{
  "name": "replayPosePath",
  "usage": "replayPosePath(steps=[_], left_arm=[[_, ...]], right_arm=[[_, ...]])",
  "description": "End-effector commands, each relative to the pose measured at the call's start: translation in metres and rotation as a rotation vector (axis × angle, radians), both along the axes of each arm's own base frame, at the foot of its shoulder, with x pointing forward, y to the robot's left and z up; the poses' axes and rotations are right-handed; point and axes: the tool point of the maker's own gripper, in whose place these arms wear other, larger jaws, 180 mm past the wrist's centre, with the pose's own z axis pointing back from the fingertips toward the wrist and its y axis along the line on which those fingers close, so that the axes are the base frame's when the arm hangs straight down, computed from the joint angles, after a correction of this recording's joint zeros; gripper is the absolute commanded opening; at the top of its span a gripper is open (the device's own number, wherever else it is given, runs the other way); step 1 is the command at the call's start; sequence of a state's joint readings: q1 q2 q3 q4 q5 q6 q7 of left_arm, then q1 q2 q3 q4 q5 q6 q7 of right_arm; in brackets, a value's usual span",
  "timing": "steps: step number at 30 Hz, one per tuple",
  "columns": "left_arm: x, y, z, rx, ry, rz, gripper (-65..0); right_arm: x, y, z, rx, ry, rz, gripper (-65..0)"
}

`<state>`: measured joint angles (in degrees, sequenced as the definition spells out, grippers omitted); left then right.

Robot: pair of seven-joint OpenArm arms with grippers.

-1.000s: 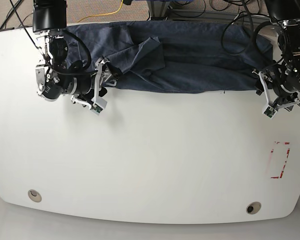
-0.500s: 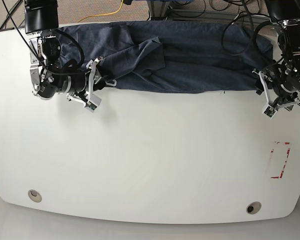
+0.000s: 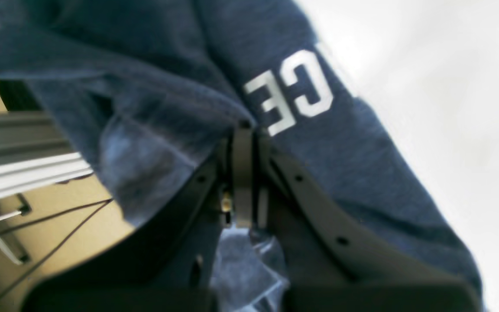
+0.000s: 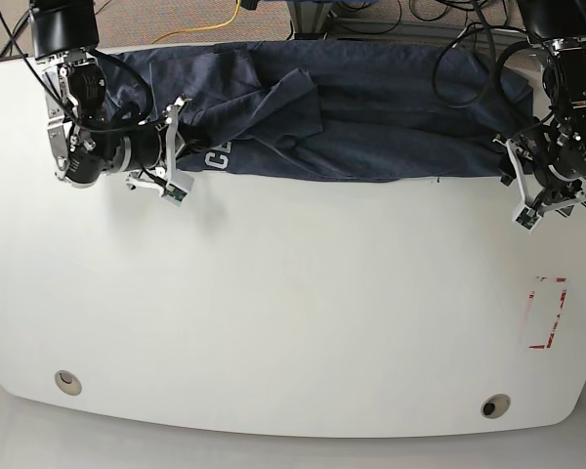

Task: Layout the t-shirt on the table in an organized manner, then fold the t-shirt properly
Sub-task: 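Release the sleeve and reposition the right gripper at the folded edge, then grasp the folded shirt ends with both grippers and pull them inward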

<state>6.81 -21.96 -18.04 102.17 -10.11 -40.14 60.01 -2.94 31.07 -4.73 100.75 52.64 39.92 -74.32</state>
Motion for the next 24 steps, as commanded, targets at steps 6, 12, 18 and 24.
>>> replayPosePath(steps=[6,12,18,24], left_arm=[[0.008,0.003,0.013,0.012,-0.043,-0.008,-28.3],[0.007,0.002,0.012,0.010,-0.040,-0.008,-28.3],[0.007,0.002,0.012,0.010,-0.040,-0.008,-28.3],[0.007,0.002,0.012,0.010,-0.040,-0.008,-28.3]], right_arm=[[-0.011,0.005,0.030,0.050,-0.052,0.070,-65.0],[-0.032,-0.001,0.024,0.034,-0.003,0.088,-65.0],[-0.048,-0.012,0.017,0.001,0.042,0.092,-60.1],[-0.053,-0.023,0.016,-0.031,0.056,0.100,-37.9]])
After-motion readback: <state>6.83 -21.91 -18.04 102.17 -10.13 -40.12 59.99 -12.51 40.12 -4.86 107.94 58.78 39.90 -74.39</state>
